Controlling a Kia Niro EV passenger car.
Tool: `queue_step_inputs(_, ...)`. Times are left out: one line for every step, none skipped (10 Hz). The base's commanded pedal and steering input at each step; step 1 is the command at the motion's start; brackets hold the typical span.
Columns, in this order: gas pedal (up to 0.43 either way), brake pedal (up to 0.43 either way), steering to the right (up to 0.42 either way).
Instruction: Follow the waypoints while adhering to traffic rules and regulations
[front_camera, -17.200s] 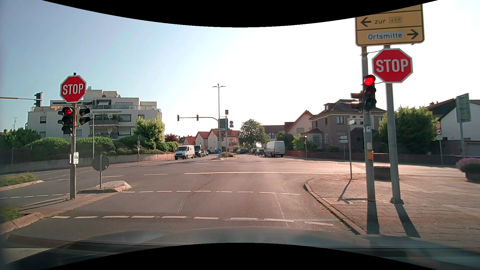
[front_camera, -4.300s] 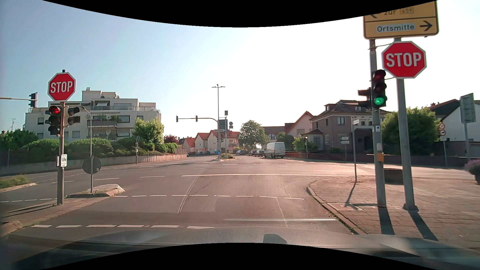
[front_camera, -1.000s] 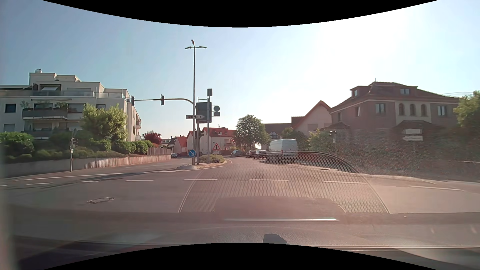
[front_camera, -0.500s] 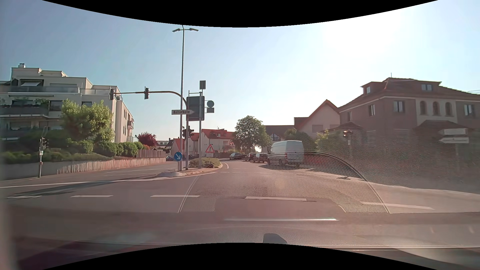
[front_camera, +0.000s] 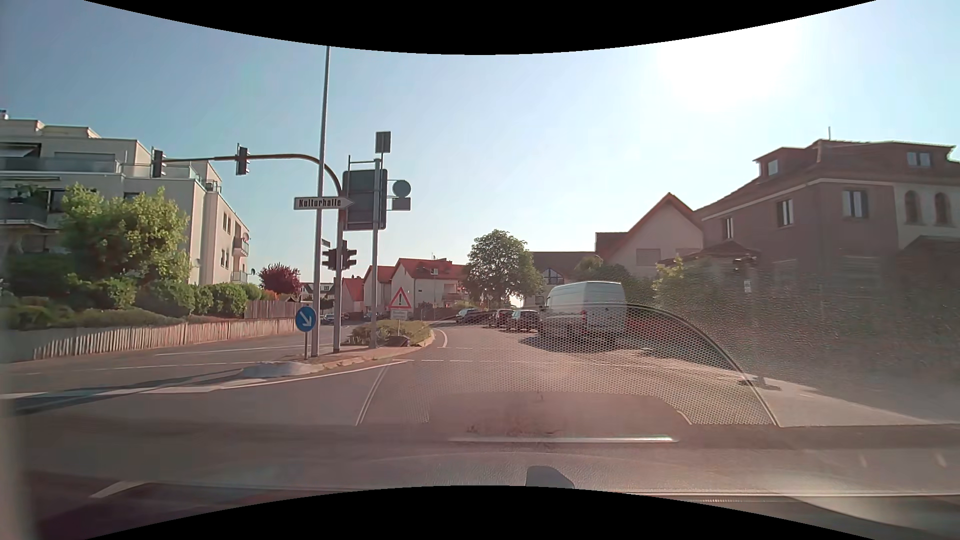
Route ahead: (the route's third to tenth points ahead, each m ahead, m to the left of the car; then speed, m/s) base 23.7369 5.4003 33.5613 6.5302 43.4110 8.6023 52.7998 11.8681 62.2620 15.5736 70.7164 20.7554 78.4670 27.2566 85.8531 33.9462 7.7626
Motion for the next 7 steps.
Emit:
queue_step_inputs(0.319, 0.0, -0.002)
queue_step_inputs(0.319, 0.0, -0.005)
queue_step_inputs(0.319, 0.0, -0.005)
queue_step_inputs(0.319, 0.0, -0.009)
queue_step_inputs(0.319, 0.0, -0.018)
queue_step_inputs(0.311, 0.0, -0.03)
queue_step_inputs(0.311, 0.0, -0.036)
